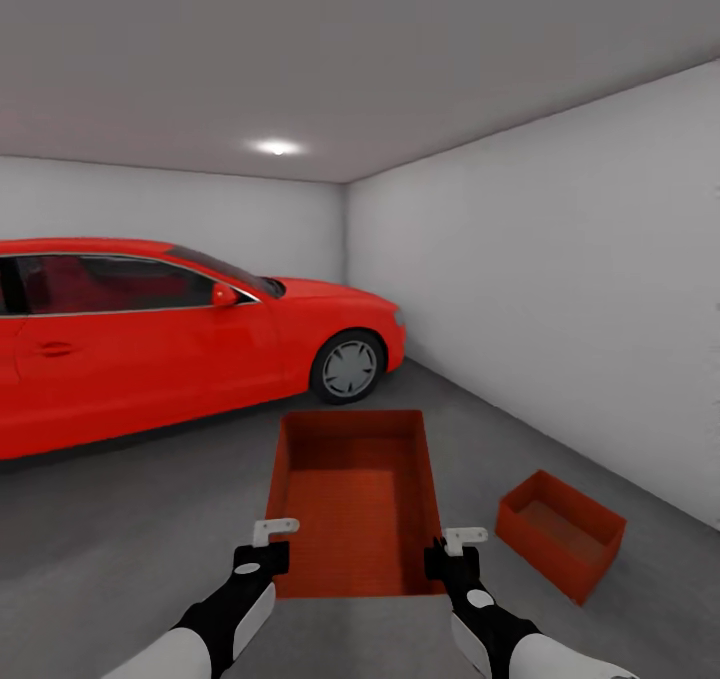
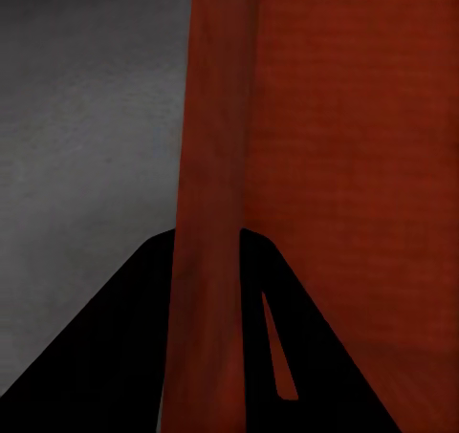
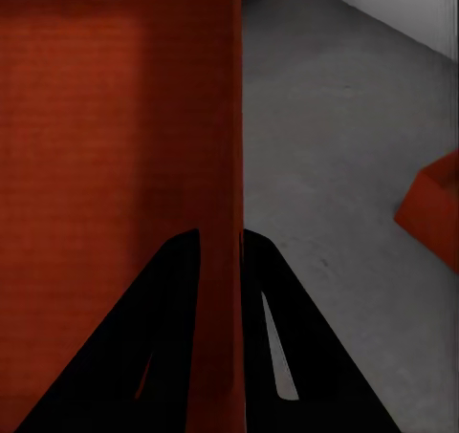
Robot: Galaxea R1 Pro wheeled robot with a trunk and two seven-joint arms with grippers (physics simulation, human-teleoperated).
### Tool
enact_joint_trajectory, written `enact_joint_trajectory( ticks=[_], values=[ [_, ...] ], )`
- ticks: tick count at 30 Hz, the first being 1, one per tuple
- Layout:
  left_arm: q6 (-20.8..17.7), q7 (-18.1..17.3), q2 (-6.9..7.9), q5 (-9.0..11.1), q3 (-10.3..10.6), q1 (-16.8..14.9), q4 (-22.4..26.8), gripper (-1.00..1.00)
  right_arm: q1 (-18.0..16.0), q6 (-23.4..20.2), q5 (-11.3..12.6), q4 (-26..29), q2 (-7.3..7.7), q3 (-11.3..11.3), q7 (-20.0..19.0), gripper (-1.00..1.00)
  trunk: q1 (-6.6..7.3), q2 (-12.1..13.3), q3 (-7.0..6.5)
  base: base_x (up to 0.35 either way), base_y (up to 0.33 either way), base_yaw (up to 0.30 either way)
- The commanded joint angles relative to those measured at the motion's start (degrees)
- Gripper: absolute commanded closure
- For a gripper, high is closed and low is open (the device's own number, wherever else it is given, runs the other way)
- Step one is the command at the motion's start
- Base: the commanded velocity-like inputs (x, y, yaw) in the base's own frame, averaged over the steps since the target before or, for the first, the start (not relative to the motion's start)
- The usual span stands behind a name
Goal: Move the two storage containers from the living room to the garage. In the garage, place one container on the floor and stack the other container on top of it (either order is fine).
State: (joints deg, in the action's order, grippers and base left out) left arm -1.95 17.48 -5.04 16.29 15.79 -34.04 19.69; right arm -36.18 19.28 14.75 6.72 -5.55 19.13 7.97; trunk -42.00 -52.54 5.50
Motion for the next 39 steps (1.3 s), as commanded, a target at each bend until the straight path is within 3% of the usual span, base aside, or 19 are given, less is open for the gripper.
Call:
enact_joint_trajectory(
  ticks=[1, 29, 39],
  values=[
    [-0.25, 0.62, 0.38, -0.56, -2.57, -0.09, 0.35, 1.00, -0.04, 0.23, 0.72, -0.57, 0.27, -0.32, -0.06, 1.00, -0.04, -0.06, 0.06, 0.314, 0.188, -0.278],
    [-0.25, 0.62, 0.38, -0.56, -2.52, -0.10, 0.34, 1.00, -0.04, 0.23, 0.72, -0.57, 0.27, -0.32, -0.07, 1.00, -0.04, -0.06, -0.51, 0.309, 0.182, -0.278],
    [-0.25, 0.62, 0.38, -0.56, -2.51, -0.12, 0.38, 1.00, -0.04, 0.23, 0.72, -0.57, 0.27, -0.41, -0.06, 1.00, -0.04, -0.06, -0.71, 0.061, 0.013, -0.278]
  ],
)
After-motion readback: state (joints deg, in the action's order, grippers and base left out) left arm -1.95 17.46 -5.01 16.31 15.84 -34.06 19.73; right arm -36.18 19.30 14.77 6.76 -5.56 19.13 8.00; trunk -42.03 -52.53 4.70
